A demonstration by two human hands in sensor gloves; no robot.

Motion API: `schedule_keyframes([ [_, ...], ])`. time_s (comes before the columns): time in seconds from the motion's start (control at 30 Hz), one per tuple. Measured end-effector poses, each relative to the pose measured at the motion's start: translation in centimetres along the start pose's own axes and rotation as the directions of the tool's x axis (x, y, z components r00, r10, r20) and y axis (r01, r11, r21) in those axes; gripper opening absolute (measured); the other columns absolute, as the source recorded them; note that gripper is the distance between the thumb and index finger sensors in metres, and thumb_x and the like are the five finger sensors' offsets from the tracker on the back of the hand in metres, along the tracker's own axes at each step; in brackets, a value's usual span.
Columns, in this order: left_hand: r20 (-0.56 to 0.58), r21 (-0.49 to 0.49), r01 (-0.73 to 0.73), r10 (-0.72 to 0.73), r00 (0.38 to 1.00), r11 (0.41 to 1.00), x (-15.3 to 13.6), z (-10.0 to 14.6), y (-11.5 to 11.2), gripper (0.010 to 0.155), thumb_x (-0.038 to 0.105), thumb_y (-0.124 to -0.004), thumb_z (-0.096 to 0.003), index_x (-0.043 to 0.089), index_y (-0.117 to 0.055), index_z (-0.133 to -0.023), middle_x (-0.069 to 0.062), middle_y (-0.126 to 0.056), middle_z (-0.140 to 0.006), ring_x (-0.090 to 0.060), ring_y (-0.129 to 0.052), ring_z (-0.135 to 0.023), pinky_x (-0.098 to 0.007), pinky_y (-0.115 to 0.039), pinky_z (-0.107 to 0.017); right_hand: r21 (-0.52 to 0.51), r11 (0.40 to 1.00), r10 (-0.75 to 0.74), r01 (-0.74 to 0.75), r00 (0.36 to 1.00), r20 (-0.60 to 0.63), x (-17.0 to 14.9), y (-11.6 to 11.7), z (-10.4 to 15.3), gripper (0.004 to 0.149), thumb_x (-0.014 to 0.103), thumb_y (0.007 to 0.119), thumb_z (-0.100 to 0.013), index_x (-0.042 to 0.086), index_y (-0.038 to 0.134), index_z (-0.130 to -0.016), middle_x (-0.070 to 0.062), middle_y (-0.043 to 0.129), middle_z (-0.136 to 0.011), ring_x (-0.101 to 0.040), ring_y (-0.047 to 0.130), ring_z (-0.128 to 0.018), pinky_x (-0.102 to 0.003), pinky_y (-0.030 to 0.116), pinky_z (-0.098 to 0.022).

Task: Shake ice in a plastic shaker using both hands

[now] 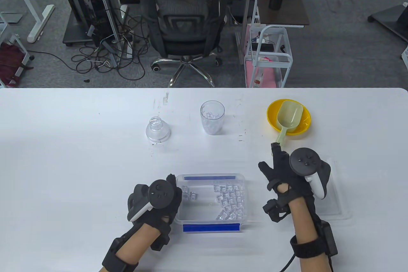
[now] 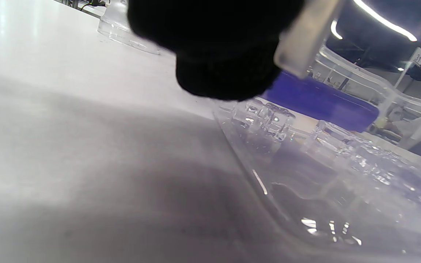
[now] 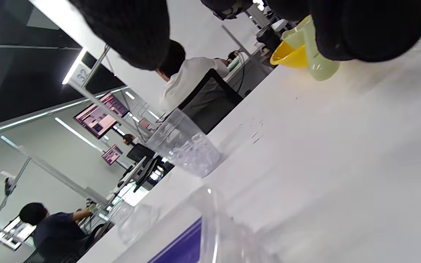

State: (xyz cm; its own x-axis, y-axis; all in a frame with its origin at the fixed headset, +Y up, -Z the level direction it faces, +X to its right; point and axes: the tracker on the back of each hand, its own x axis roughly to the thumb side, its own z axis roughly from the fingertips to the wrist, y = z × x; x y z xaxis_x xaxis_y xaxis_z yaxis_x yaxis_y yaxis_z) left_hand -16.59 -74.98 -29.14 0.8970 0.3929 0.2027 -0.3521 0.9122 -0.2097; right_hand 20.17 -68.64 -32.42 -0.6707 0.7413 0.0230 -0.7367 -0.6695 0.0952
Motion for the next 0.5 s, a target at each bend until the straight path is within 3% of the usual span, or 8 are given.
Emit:
schedule_keyframes([
  [0.2, 0.000, 0.001, -0.001, 0.001, 1.000, 1.000, 0.0, 0.0, 0.0, 0.065, 0.041, -0.051, -0.0576, -0.004, -0.047, -0.104, -0.005, -0.098, -0.040, -0.005, -0.093, -0.009, -0.023, -0.085, -0.007, 0.034, 0.995, 0.087, -0.093, 0.987, 0.137, 0.6, 3.1, 3.3, 0.089, 0.047, 0.073, -0.049, -0.008, 0.035, -0.108, -0.050, 0.052, -0.097, -0.062, 0.076, -0.064, -0.058, 0.075, -0.039],
  [0.4, 0.001, 0.000, -0.004, 0.004, 1.000, 1.000, 0.0, 0.0, 0.0, 0.065, 0.041, -0.051, -0.0576, -0.004, -0.047, -0.104, -0.006, -0.098, -0.041, -0.007, -0.094, -0.010, -0.024, -0.085, -0.008, 0.018, 0.948, 0.309, -0.318, 0.932, 0.188, -0.5, 6.5, 4.9, 0.091, 0.054, 0.070, -0.048, -0.016, 0.047, -0.102, -0.040, 0.089, -0.071, -0.043, 0.097, -0.035, -0.039, 0.086, -0.016],
  [0.5, 0.004, 0.004, -0.007, 0.007, 1.000, 1.000, 0.0, 0.0, 0.0, 0.065, 0.040, -0.052, -0.0576, -0.004, -0.045, -0.105, -0.012, -0.097, -0.051, -0.013, -0.097, -0.019, -0.028, -0.086, -0.015, 0.140, 0.922, 0.336, -0.361, 0.926, 0.174, -0.9, 7.8, 4.8, 0.092, 0.056, 0.070, -0.048, -0.019, 0.051, -0.099, -0.033, 0.098, -0.058, -0.034, 0.100, -0.025, -0.032, 0.086, -0.009],
])
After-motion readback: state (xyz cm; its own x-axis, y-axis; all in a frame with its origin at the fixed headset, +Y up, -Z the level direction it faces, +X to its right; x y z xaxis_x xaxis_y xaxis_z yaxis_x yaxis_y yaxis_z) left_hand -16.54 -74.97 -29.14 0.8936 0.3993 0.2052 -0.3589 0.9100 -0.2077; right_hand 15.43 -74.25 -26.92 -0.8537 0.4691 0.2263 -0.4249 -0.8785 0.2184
